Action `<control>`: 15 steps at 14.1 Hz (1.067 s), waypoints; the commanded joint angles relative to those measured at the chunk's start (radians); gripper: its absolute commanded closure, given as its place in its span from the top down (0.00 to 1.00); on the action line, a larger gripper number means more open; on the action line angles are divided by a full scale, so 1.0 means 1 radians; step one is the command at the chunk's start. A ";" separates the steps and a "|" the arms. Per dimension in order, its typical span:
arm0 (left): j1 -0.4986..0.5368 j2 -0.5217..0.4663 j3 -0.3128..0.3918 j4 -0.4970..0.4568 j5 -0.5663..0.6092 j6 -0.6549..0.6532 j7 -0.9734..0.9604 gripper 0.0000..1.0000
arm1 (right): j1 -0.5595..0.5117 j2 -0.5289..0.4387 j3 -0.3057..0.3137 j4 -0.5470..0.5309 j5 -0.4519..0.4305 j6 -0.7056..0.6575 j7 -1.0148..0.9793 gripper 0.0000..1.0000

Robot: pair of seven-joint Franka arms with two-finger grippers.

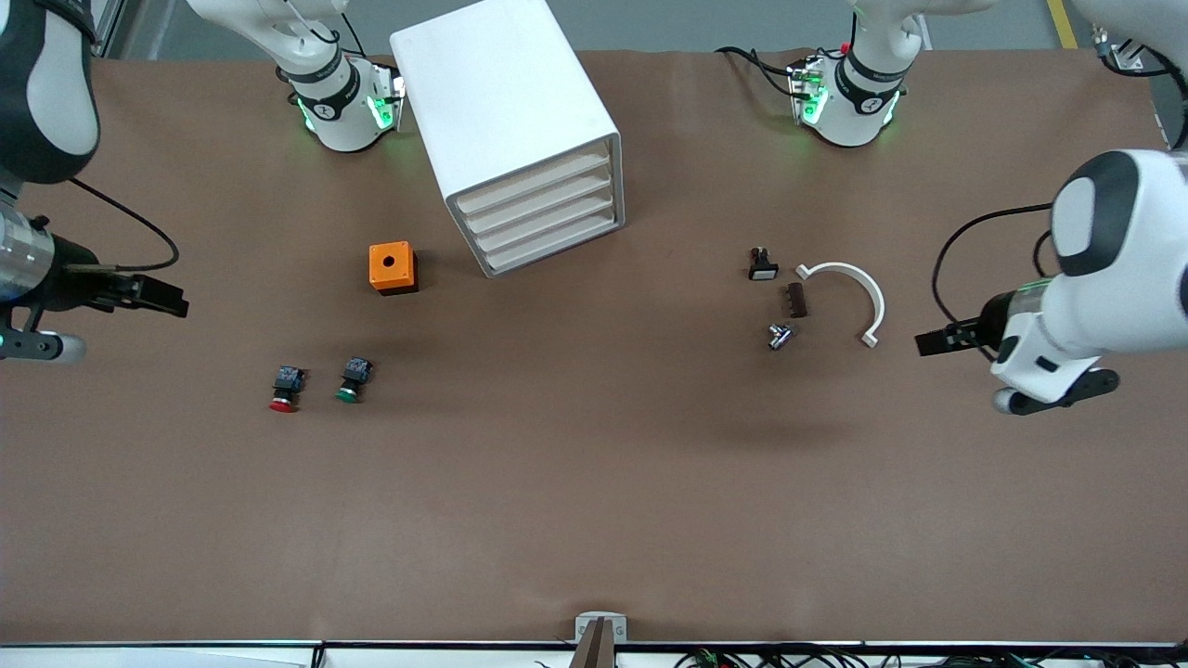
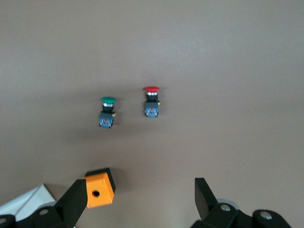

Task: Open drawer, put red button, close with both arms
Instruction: 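Reach the right gripper to the red button while the left gripper approaches the cabinet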

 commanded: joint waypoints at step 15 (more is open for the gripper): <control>-0.433 0.322 0.002 0.151 -0.343 -0.201 -1.047 1.00 | -0.011 0.182 0.002 -0.498 0.041 0.826 0.066 1.00</control>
